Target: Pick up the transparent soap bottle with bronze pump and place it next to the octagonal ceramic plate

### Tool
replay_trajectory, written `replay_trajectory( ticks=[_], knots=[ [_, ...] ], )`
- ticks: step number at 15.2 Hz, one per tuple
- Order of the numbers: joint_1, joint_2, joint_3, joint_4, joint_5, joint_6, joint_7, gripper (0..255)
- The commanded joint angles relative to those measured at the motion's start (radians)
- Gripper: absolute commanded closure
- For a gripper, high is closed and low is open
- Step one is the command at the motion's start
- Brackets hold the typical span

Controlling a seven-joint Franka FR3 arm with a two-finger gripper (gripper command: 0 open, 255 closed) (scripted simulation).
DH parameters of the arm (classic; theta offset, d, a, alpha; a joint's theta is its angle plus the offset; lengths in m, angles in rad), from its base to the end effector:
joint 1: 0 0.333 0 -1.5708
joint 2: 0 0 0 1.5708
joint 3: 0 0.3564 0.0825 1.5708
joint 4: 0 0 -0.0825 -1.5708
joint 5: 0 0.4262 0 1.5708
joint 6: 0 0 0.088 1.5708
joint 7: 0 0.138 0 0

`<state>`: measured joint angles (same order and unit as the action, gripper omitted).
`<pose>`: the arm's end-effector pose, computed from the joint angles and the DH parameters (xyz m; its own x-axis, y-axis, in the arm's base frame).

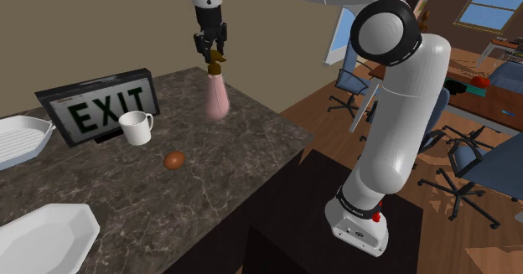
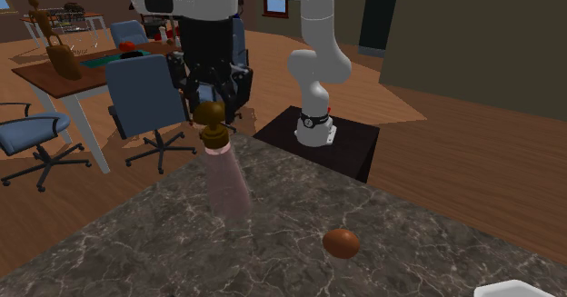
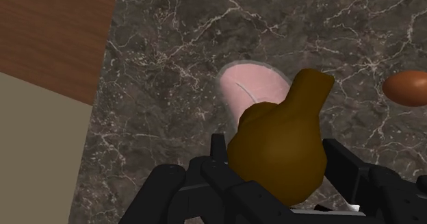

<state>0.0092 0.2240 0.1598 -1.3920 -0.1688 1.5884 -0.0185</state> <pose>0.6687 0.0790 0.5878 0.9821 0.1861 -0.0274 0.1881 -0.9732 0.1324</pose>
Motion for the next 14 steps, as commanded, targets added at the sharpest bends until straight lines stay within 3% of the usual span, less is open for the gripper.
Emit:
replay_trajectory(
  ticks=[1, 7, 14],
  knots=[
    [0.001, 0.008, 0.000, 0.039, -0.001, -0.031, -0.004, 255],
    [0.009, 0.039, 0.001, 0.163, -0.007, -0.123, -0.013, 255],
    [0.099, -0.028, 0.058, 0.072, -0.002, -0.121, 0.138, 255]
  ],
)
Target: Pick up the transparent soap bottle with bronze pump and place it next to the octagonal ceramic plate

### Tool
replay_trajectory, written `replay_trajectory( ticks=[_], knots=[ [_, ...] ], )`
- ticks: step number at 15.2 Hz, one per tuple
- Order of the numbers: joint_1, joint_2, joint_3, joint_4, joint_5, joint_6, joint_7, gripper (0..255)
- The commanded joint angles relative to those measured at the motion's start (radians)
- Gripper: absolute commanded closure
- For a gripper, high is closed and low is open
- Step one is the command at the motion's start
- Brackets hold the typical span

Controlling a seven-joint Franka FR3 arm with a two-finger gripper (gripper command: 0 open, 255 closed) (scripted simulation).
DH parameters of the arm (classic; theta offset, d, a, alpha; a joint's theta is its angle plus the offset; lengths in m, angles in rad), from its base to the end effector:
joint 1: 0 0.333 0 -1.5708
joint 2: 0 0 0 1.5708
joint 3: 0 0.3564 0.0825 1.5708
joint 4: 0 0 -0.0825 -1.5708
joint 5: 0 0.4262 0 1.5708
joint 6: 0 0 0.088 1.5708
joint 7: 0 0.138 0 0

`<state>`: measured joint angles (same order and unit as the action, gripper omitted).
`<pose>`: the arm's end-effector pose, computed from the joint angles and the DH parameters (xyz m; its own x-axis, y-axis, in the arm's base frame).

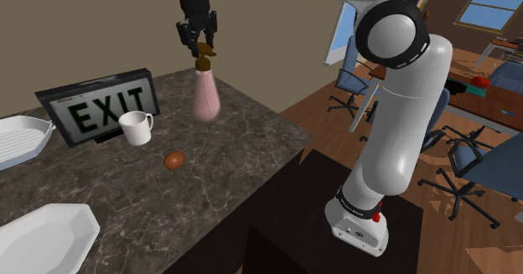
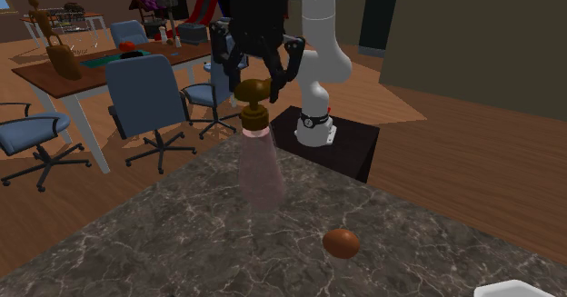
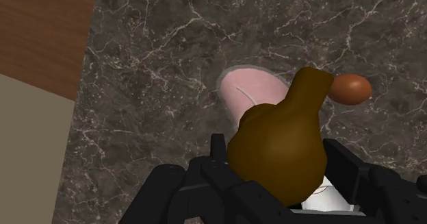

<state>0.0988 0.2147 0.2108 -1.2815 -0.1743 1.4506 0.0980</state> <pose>0.6370 0.1593 0.6396 0.9819 0.1874 -0.0273 0.1894 -0.9730 0.1321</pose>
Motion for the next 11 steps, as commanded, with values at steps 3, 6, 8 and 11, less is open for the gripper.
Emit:
replay_trajectory(
  ticks=[3, 6, 8, 11],
  knots=[
    [0.050, -0.030, 0.034, -0.052, 0.004, 0.010, 0.089, 255],
    [0.092, -0.030, 0.061, -0.052, 0.003, 0.000, 0.157, 255],
    [0.121, -0.025, 0.080, -0.045, 0.001, -0.009, 0.203, 255],
    [0.166, -0.008, 0.107, -0.021, -0.004, -0.025, 0.273, 255]
  ],
)
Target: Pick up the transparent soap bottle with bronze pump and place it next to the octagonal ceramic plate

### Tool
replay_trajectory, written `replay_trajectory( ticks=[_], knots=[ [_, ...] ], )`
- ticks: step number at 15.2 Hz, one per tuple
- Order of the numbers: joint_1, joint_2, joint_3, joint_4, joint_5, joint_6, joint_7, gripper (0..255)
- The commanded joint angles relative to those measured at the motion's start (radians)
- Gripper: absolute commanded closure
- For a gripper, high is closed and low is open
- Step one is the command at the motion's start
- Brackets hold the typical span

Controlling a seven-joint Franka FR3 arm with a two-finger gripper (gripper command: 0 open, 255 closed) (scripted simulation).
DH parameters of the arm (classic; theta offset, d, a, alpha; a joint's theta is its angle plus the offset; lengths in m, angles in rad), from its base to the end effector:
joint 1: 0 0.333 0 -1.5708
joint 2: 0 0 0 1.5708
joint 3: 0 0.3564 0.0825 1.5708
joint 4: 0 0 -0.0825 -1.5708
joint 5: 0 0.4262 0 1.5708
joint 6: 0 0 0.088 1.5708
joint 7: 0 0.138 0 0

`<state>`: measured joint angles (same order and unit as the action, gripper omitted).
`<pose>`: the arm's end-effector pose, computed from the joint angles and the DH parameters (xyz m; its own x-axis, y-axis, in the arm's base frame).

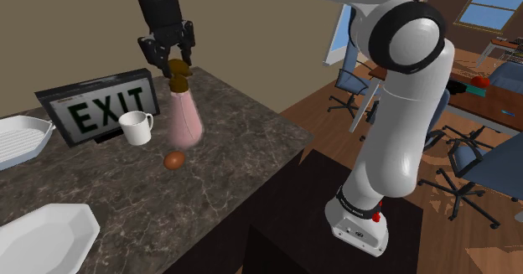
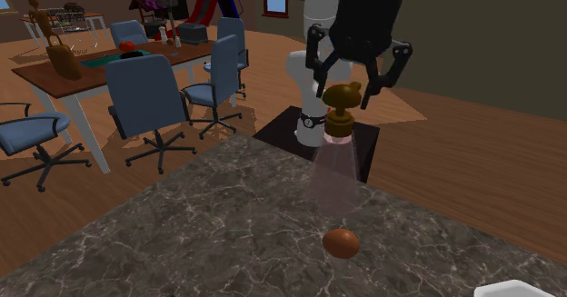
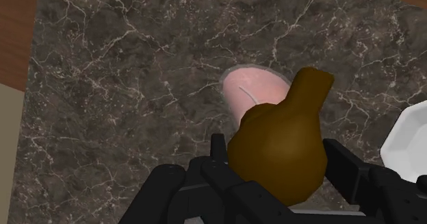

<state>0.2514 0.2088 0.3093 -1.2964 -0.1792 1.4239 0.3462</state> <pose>0.5750 0.3021 0.6365 0.9819 0.1876 -0.0274 0.1895 -0.9729 0.1325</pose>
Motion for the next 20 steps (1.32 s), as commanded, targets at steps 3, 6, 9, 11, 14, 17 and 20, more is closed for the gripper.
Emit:
replay_trajectory(
  ticks=[3, 6, 9, 11, 14, 17, 20],
  knots=[
    [0.063, 0.027, 0.036, 0.032, -0.009, -0.019, 0.095, 255],
    [0.118, 0.067, 0.061, 0.087, -0.023, -0.045, 0.166, 255],
    [0.179, 0.122, 0.083, 0.162, -0.043, -0.078, 0.235, 255],
    [0.226, 0.167, 0.095, 0.227, -0.060, -0.106, 0.279, 255],
    [0.308, 0.252, 0.107, 0.357, -0.092, -0.161, 0.341, 255],
    [0.419, 0.382, 0.105, 0.572, -0.140, -0.251, 0.389, 255],
    [0.409, 0.362, 0.111, 0.505, -0.131, -0.208, 0.405, 255]
  ],
)
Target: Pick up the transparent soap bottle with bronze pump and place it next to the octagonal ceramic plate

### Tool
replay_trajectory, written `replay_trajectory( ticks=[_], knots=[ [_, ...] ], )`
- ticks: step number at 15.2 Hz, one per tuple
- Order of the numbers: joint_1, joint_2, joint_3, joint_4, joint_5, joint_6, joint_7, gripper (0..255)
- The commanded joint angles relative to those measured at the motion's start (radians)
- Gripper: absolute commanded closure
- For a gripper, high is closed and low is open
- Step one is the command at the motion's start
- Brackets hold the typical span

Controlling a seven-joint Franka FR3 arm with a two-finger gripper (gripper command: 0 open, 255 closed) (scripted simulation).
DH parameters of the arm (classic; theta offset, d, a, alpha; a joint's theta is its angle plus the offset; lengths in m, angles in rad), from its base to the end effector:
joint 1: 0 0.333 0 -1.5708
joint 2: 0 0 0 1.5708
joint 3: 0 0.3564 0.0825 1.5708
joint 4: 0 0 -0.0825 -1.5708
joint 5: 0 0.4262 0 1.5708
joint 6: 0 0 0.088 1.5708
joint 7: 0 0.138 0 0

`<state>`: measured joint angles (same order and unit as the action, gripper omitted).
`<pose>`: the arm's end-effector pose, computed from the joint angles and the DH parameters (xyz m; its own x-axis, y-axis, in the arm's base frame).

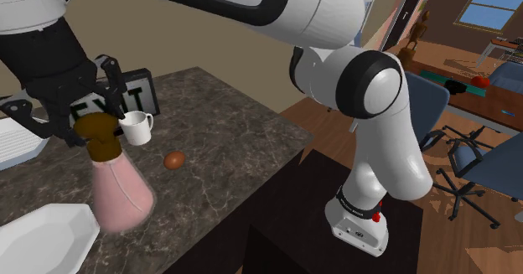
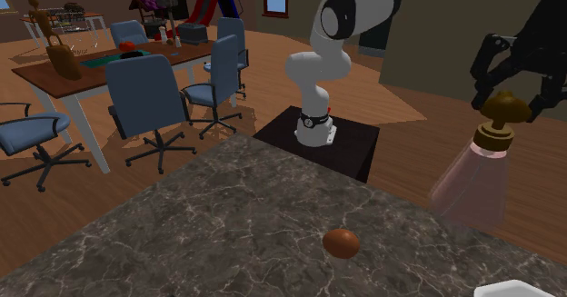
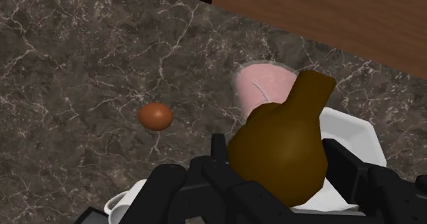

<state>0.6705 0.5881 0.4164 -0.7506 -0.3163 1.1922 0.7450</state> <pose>0.4746 0.5480 0.6304 0.9820 0.1864 -0.0288 0.1886 -0.9729 0.1336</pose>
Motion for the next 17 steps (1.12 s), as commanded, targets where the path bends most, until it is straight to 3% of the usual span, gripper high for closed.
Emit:
replay_trajectory(
  ticks=[1, 11, 17],
  knots=[
    [-0.023, -0.036, 0.008, -0.087, 0.014, 0.051, 0.010, 255],
    [-0.094, -0.133, 0.019, -0.387, 0.054, 0.251, 0.030, 255],
    [-0.097, -0.136, 0.019, -0.403, 0.056, 0.263, 0.031, 255]
  ],
)
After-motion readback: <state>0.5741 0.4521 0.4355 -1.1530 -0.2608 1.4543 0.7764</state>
